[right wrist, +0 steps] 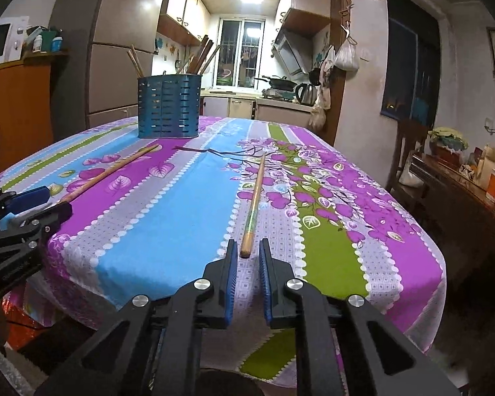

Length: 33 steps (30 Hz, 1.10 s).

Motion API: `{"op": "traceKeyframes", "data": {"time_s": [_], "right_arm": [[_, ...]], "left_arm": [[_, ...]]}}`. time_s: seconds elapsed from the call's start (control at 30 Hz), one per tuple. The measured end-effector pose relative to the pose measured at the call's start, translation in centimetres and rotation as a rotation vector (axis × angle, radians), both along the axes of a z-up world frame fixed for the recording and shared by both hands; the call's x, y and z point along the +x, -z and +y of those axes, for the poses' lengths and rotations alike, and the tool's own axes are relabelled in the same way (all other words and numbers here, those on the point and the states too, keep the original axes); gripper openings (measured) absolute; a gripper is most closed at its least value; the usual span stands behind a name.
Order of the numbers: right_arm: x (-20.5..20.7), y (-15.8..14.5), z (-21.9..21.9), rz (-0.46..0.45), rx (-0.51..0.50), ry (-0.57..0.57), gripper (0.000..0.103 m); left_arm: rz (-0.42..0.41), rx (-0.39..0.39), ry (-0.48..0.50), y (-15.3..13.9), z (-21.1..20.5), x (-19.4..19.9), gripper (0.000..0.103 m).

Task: Organize utensils
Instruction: 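Close the left gripper on a chopstick while the right gripper grasps another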

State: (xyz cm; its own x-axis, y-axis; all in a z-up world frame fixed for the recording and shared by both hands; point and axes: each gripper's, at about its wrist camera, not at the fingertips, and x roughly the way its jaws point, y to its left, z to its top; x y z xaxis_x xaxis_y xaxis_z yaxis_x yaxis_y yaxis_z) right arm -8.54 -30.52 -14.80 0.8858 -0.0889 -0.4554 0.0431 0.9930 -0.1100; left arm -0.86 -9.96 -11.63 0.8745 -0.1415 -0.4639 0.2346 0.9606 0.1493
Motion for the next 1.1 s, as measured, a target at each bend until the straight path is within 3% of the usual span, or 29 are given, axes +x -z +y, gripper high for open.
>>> {"op": "traceKeyframes", "data": {"time_s": [0.3, 0.43, 0.87, 1.1], "right_arm": [[0.9, 0.2, -0.5, -0.016, 0.039, 0.014, 0.015], [0.7, 0.5, -0.3, -0.038, 0.048, 0.036, 0.015], [0.8, 0.4, -0.2, -0.033, 0.096, 0.062, 0.008], [0.4, -0.7, -0.1, -0.01, 0.107, 0.046, 0.008]], "left_arm": [[-0.019, -0.046, -0.01, 0.4, 0.3, 0.1, 0.043], [-0.02, -0.093, 0.012, 0.7, 0.6, 0.0, 0.034], [0.001, -0.124, 0.05, 0.6, 1.4, 0.7, 0.006], [0.045, -0.126, 0.052, 0.0, 2.5, 0.5, 0.005]]}}
